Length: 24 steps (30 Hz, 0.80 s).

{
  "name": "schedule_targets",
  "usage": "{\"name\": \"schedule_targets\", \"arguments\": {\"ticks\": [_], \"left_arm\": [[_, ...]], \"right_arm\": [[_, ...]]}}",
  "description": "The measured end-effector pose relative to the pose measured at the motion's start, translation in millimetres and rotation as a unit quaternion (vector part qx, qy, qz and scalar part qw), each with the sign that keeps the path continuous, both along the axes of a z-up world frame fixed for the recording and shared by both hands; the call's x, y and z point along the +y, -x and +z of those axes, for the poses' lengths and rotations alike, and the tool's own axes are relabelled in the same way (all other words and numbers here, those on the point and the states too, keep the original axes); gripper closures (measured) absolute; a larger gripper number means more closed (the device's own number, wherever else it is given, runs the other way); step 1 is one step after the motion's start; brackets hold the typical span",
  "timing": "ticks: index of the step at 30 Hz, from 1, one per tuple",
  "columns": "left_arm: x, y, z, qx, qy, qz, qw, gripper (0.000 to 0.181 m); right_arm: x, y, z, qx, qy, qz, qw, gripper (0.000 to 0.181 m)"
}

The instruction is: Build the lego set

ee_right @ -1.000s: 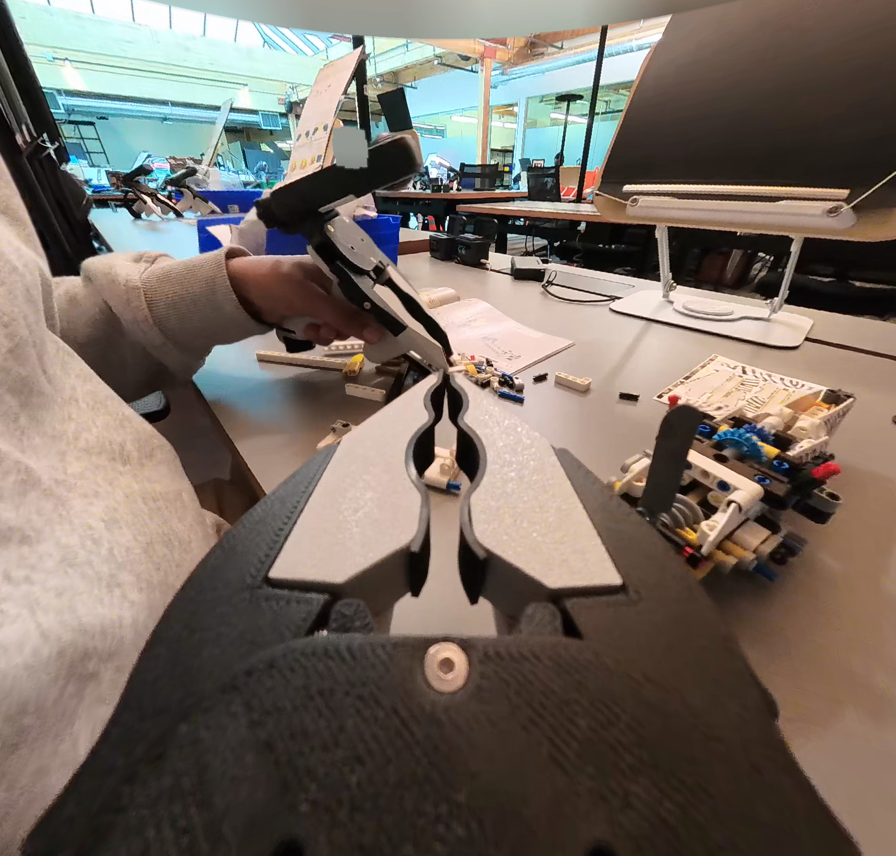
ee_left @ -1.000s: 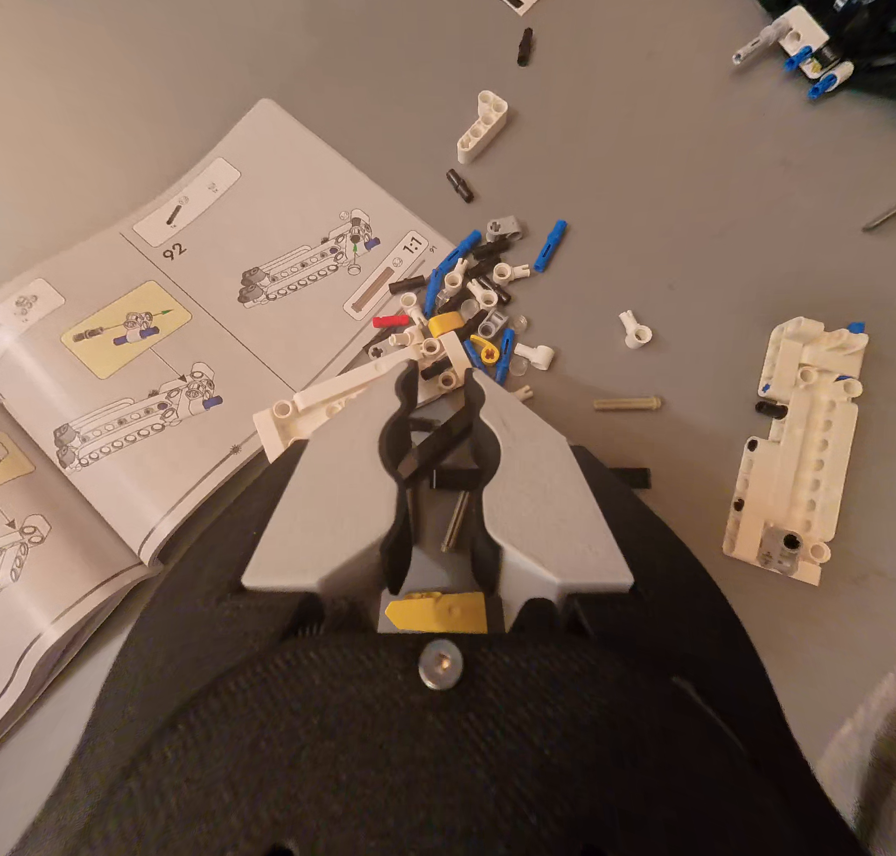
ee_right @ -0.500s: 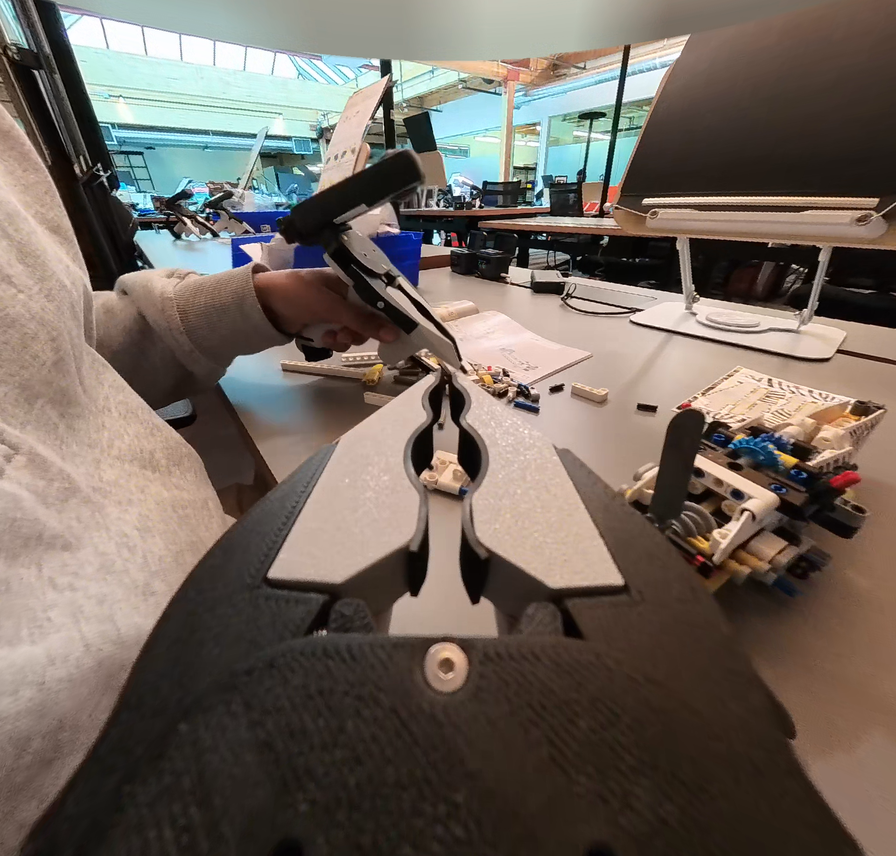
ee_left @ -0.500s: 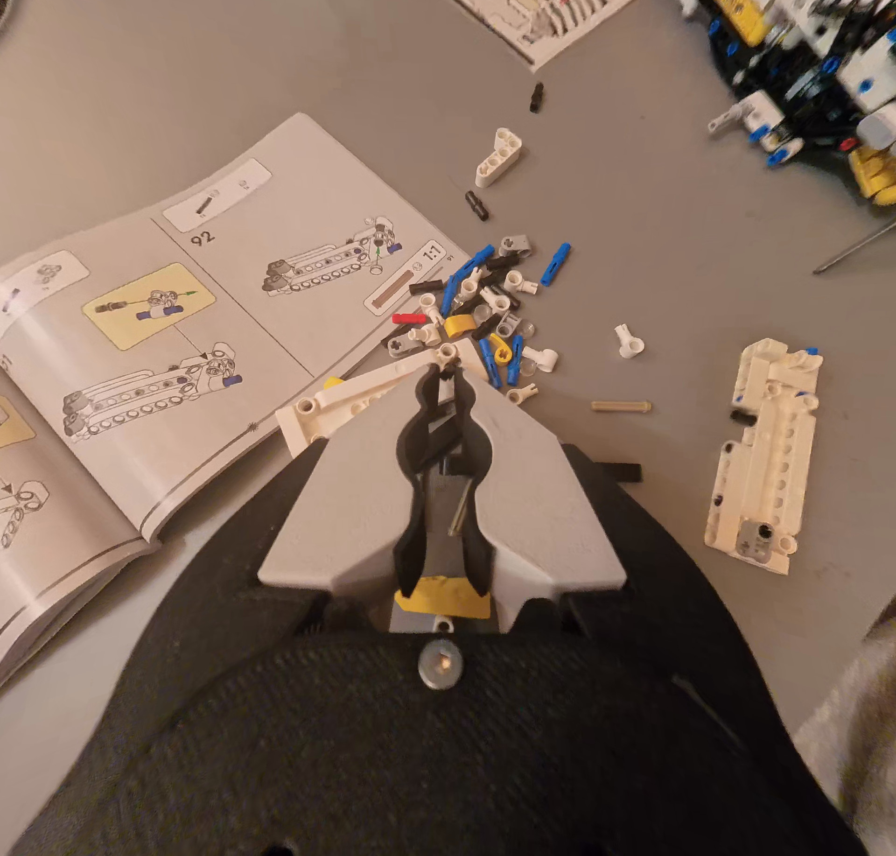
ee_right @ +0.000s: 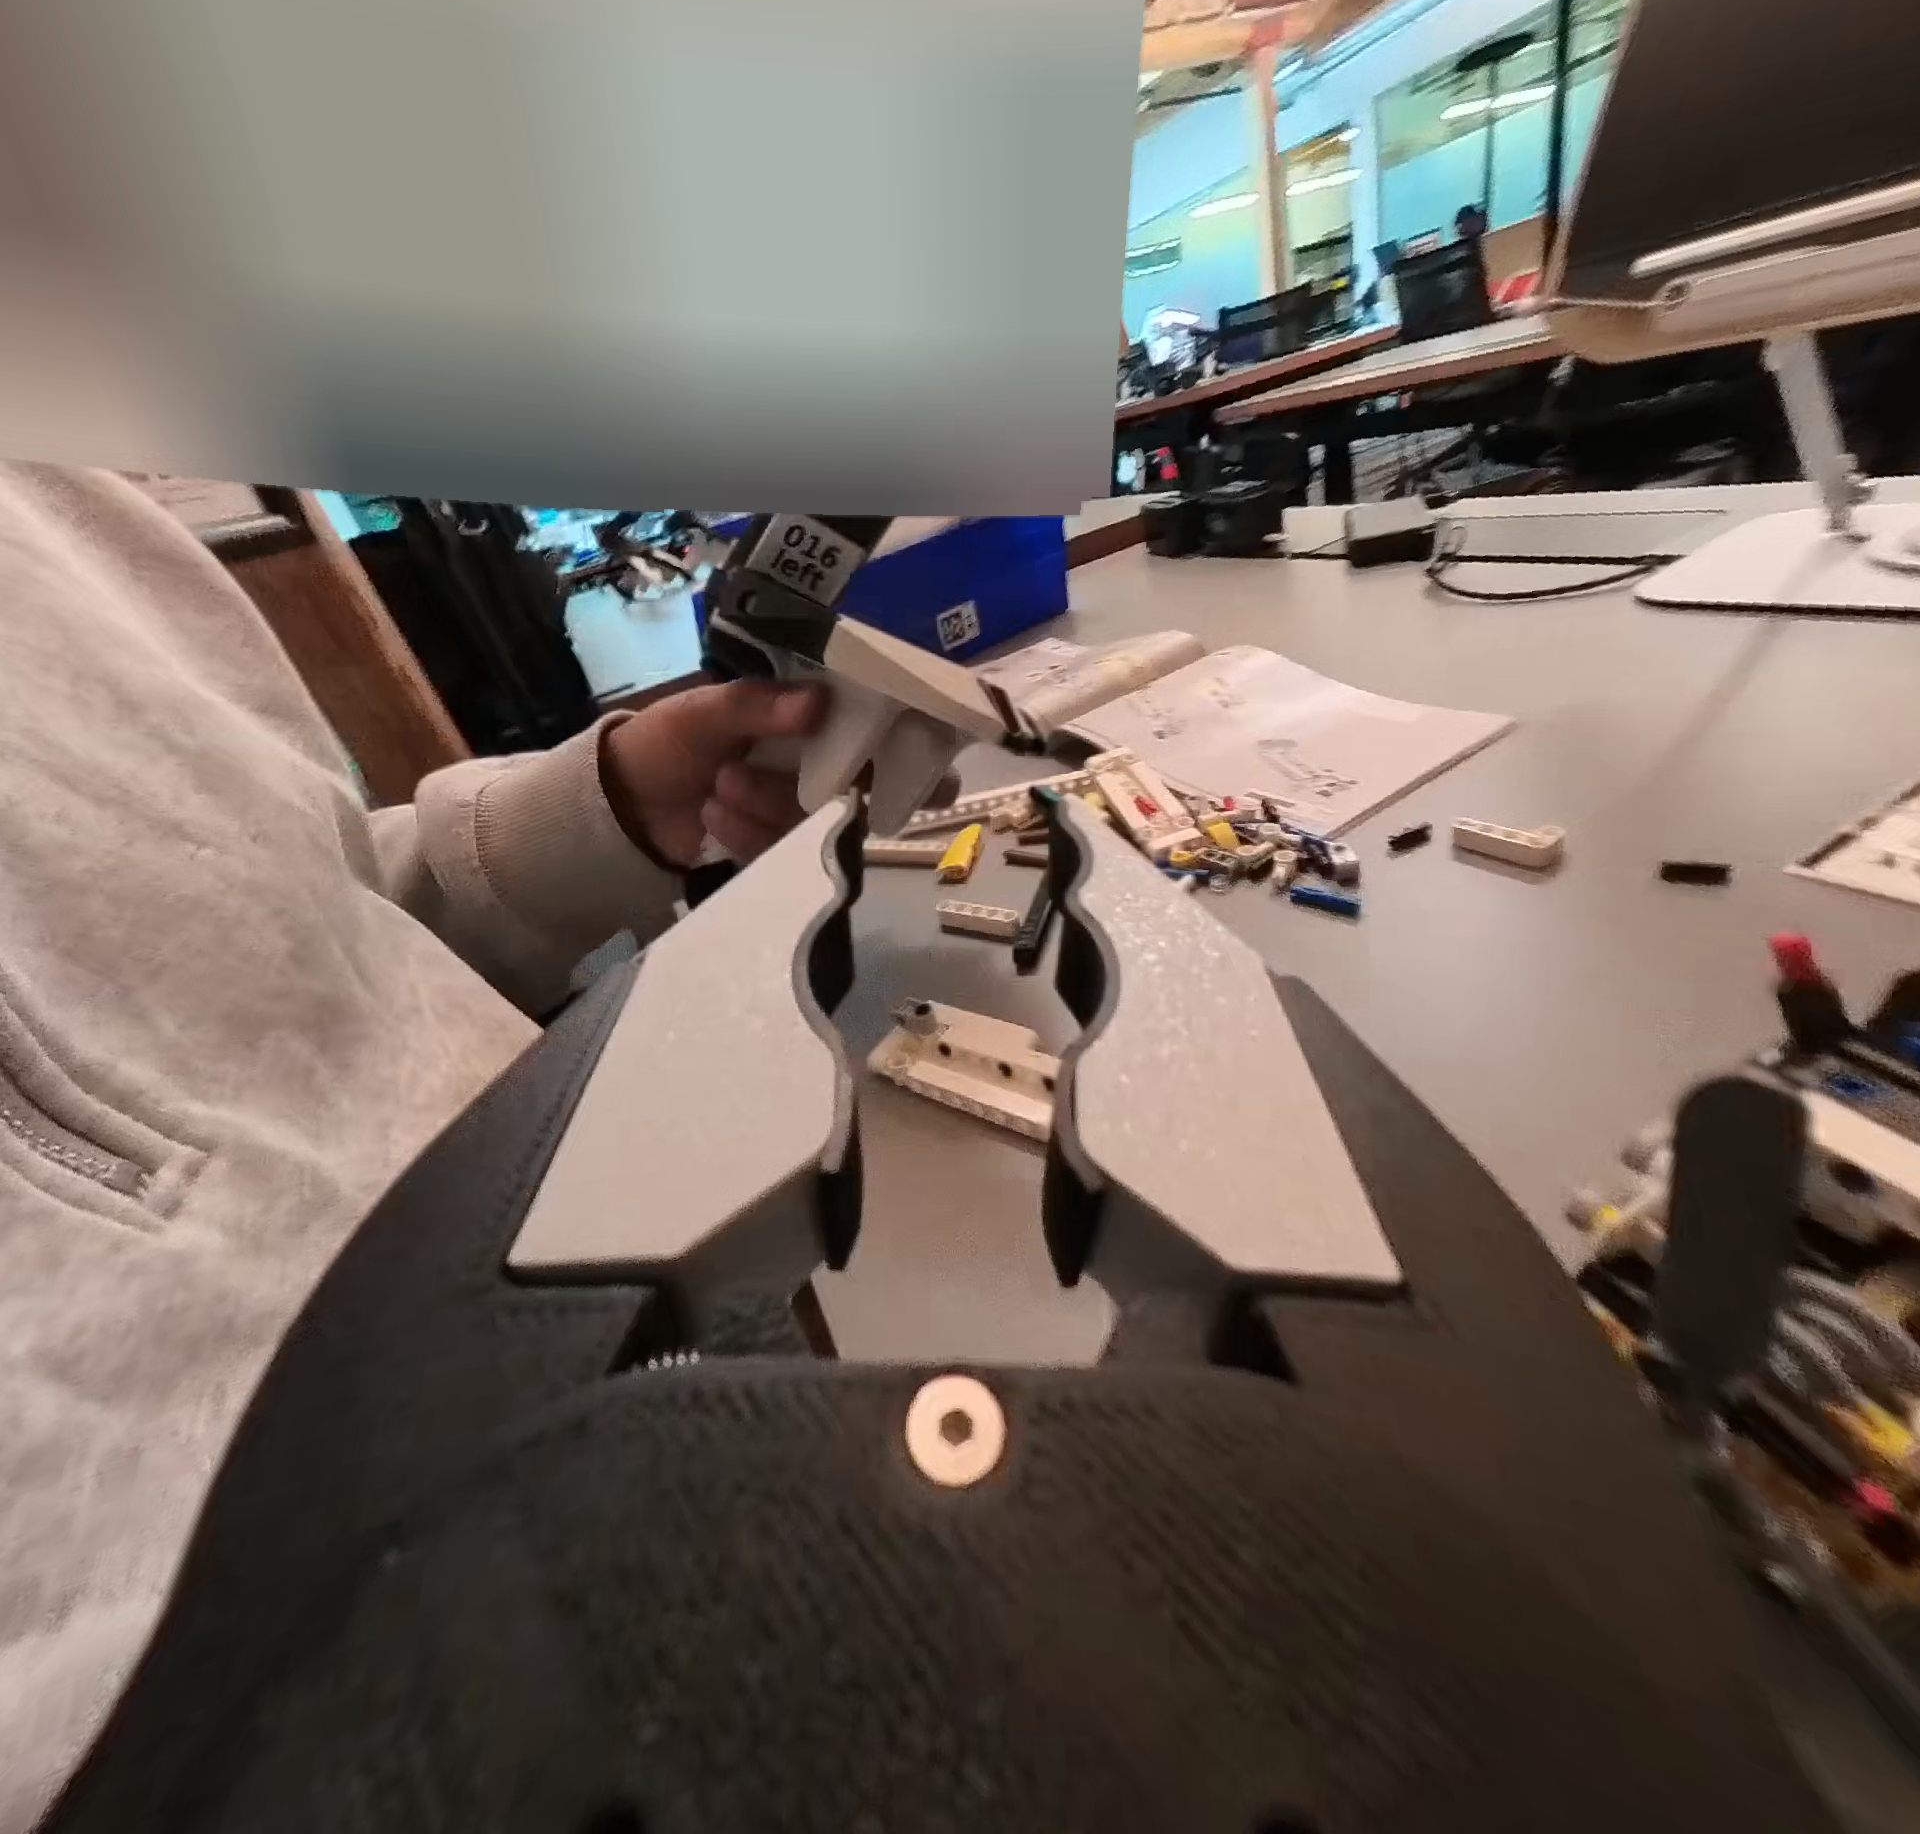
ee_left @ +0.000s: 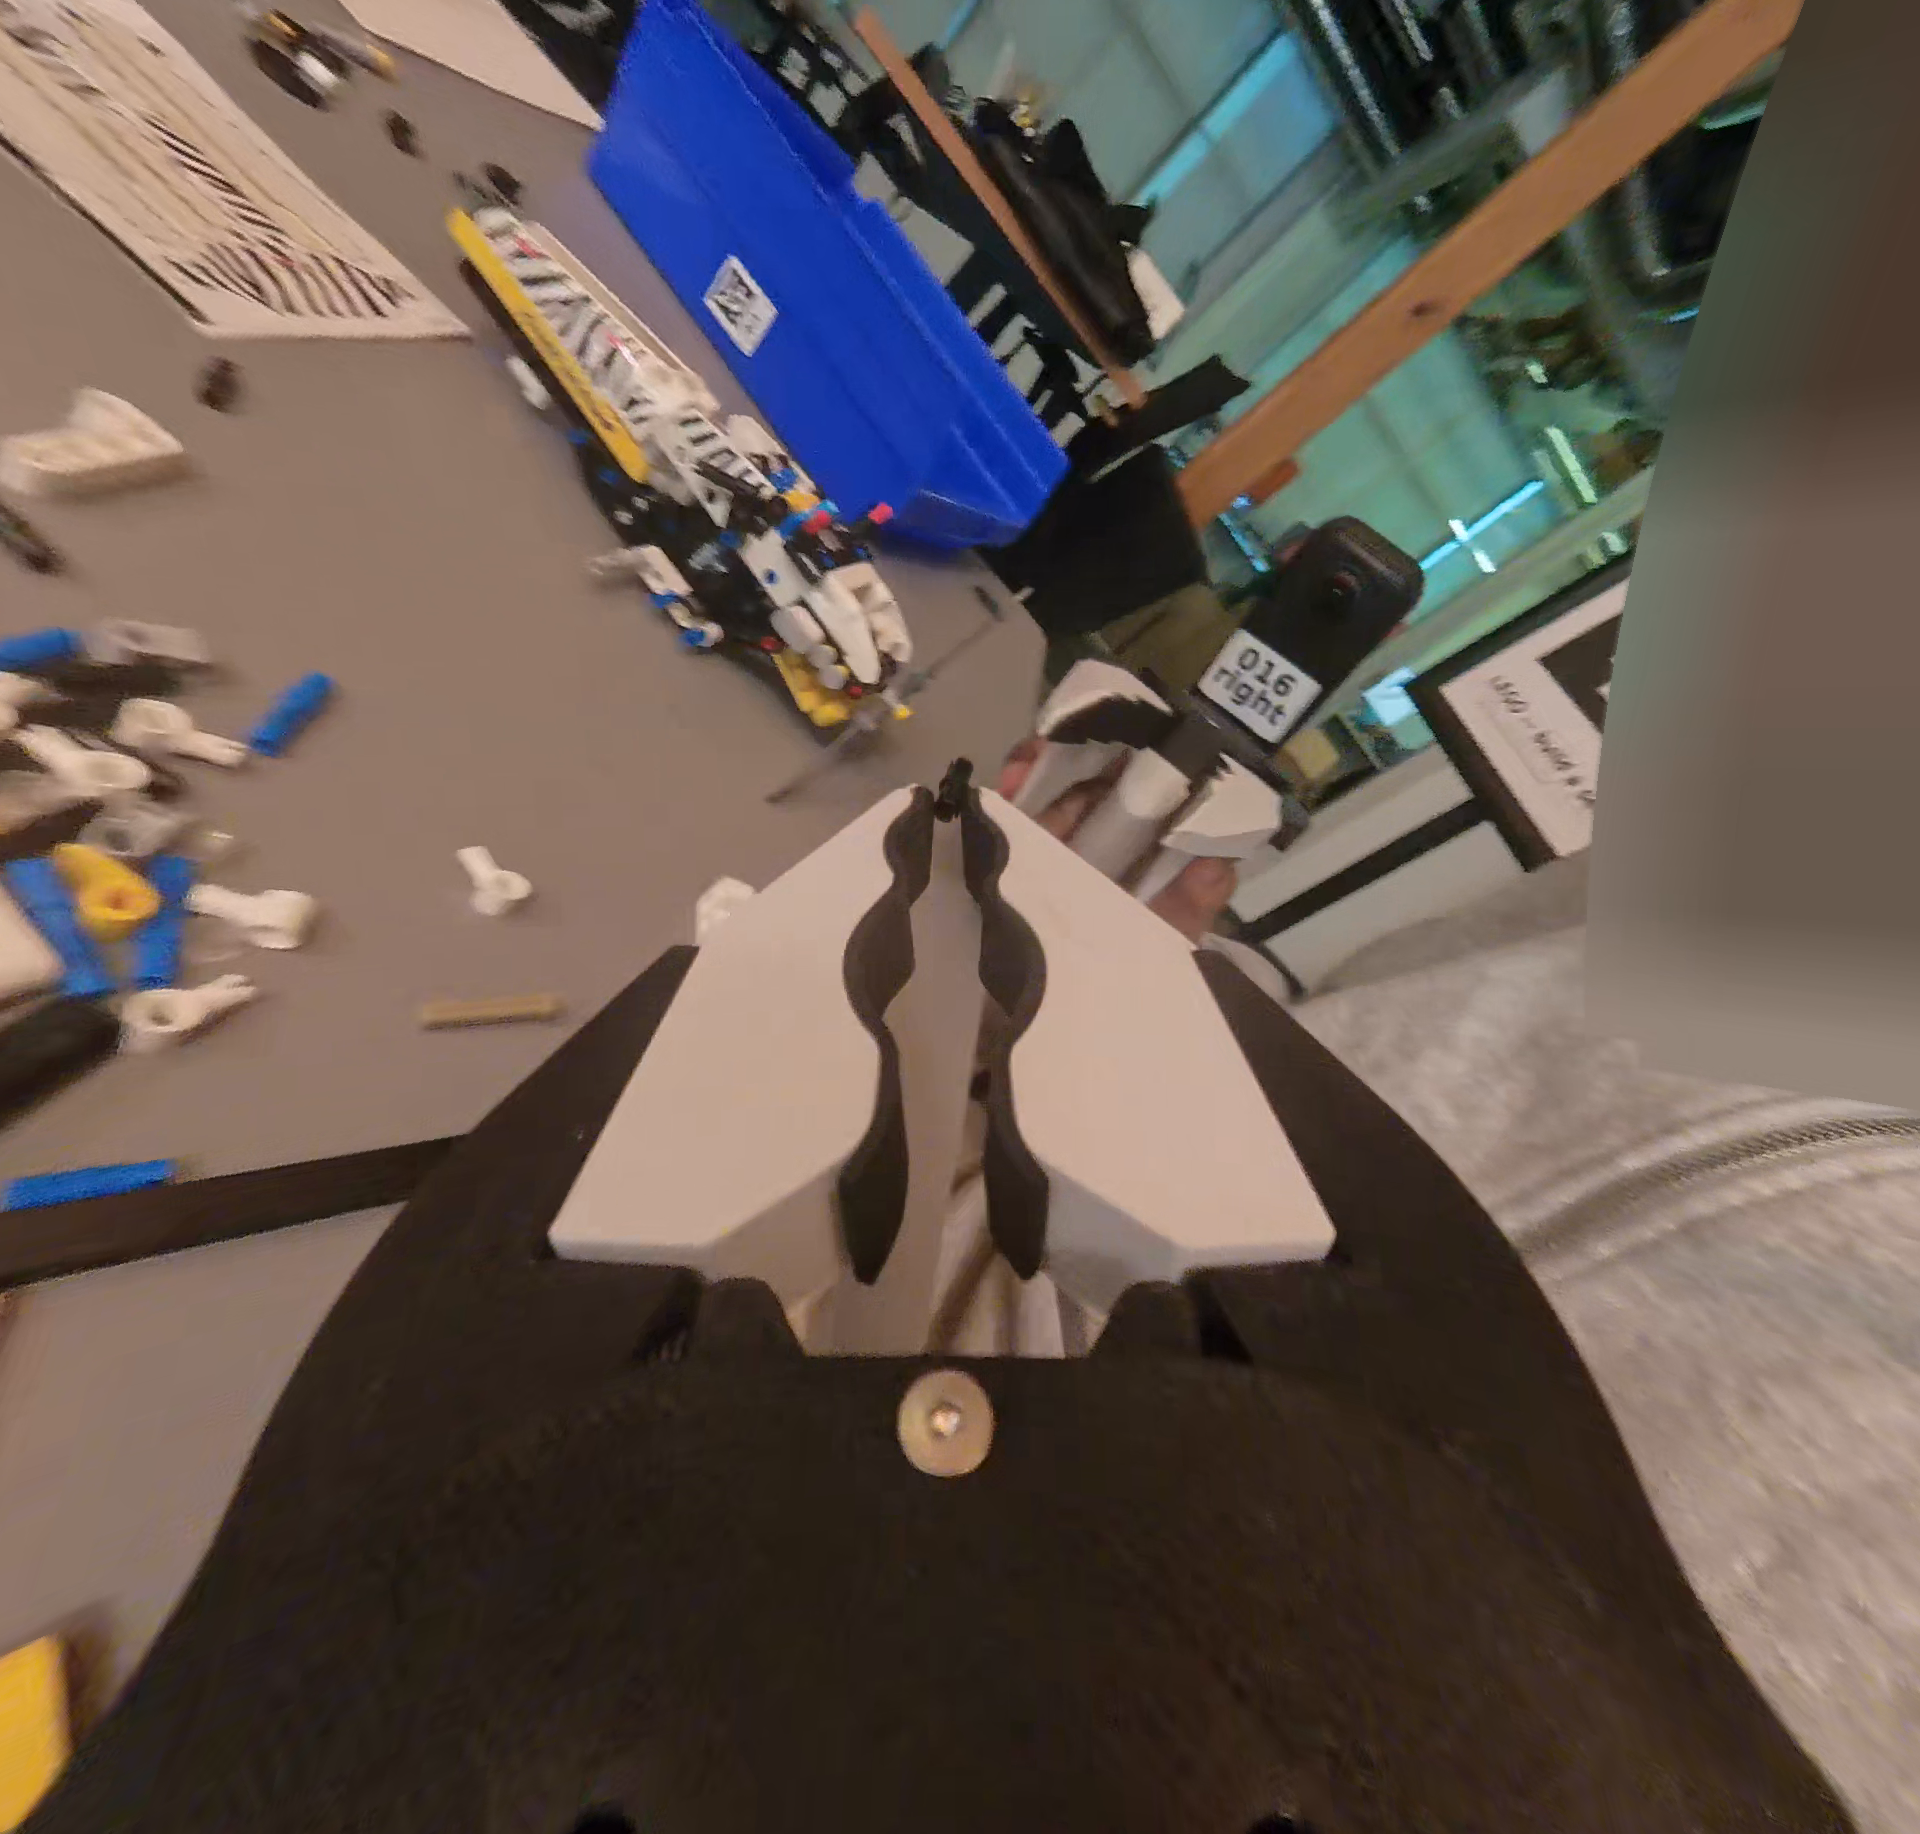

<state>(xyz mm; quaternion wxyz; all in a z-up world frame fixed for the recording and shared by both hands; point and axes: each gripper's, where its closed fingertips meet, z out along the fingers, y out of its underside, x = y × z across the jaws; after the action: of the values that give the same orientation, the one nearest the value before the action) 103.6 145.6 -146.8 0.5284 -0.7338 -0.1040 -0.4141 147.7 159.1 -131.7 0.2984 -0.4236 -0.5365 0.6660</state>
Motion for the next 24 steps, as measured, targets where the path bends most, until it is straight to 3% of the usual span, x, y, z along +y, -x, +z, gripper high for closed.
{"name": "schedule_targets", "arguments": {"ticks": [2,5,8,13,24], "left_arm": [[-1.3,-12.1,1.8,-0.024,-0.004,-0.023,0.999,0.179],[-4.8,-31.7,0.5,-0.066,0.012,-0.068,0.995,0.179],[-6.9,-47.0,-3.7,-0.083,0.030,-0.091,0.992,0.179],[-6.6,-65.8,-4.4,-0.089,0.039,-0.111,0.989,0.179],[-2.1,-75.9,-0.3,-0.104,0.041,-0.130,0.985,0.179]], "right_arm": [[-6.1,2.0,-2.2,0.001,-0.041,0.014,0.999,0.152],[-14.3,-2.8,-9.6,0.009,-0.139,0.030,0.990,0.175],[-10.3,-6.6,-13.7,0.020,-0.208,0.018,0.978,0.170],[-18.8,-19.6,-16.5,0.034,-0.211,0.065,0.975,0.168],[-17.4,-27.7,-16.6,0.050,-0.229,0.076,0.969,0.177]]}}
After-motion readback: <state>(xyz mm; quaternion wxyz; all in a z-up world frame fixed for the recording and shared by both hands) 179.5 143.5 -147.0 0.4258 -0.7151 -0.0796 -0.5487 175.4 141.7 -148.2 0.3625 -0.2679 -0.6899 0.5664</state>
